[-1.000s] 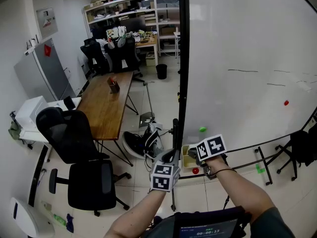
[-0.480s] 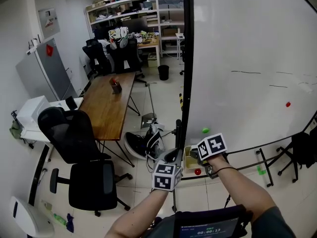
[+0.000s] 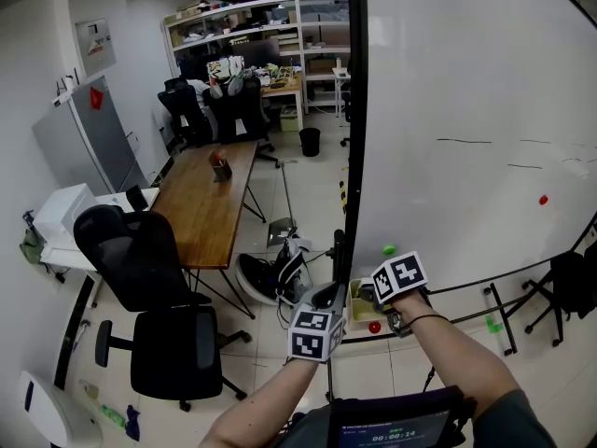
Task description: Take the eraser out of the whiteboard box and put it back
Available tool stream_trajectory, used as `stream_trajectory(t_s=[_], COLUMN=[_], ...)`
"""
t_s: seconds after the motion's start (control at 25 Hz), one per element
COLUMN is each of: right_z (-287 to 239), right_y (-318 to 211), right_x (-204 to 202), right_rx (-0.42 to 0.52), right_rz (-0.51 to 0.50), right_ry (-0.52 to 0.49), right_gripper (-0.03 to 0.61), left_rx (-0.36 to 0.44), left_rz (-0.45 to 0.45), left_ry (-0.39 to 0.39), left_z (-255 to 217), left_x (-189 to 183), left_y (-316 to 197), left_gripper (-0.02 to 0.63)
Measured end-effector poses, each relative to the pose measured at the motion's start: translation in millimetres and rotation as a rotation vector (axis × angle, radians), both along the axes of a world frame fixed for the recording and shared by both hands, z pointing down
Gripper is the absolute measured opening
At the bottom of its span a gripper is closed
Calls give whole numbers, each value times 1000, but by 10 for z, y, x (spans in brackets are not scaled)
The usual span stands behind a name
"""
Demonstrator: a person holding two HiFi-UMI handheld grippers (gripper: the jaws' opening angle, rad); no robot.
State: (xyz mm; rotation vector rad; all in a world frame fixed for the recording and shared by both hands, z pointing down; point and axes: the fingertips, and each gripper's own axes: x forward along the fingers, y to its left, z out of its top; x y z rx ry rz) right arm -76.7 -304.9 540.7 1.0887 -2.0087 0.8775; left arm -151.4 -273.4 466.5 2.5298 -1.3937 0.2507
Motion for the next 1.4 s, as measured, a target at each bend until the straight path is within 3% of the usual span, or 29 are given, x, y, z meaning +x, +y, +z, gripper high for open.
stream_trajectory(t_s=[0.4, 0.6, 0.68, 0.84, 1.0, 1.2, 1.4], right_z=[-85, -324, -464, -814, -1302, -1895, -2203], right_y=[27, 51, 52, 129, 239, 414, 504], right_x=[54, 230, 302, 406, 446, 475, 567], right_rx=[25, 104, 147, 246, 405, 654, 788], right_rz=[0, 8, 21, 16, -8, -47, -19], right_ry=[-24, -101, -136, -206, -276, -305, -350], right_gripper=[275, 275, 275, 275, 218, 25, 21], left_rx=[-4, 60, 71, 116, 154, 194, 222], left_rz=[-6, -3, -3, -10, 8, 28, 50], left_ry=[14, -24, 14, 49, 101, 113, 123], left_z=[-8, -153, -264, -540, -827, -1087, -1287], left_x=[-29, 7, 12, 35, 95, 80, 103], left_y=[7, 7, 1, 32, 91, 181, 262], left_gripper=[31, 31, 31, 31, 31, 29, 29])
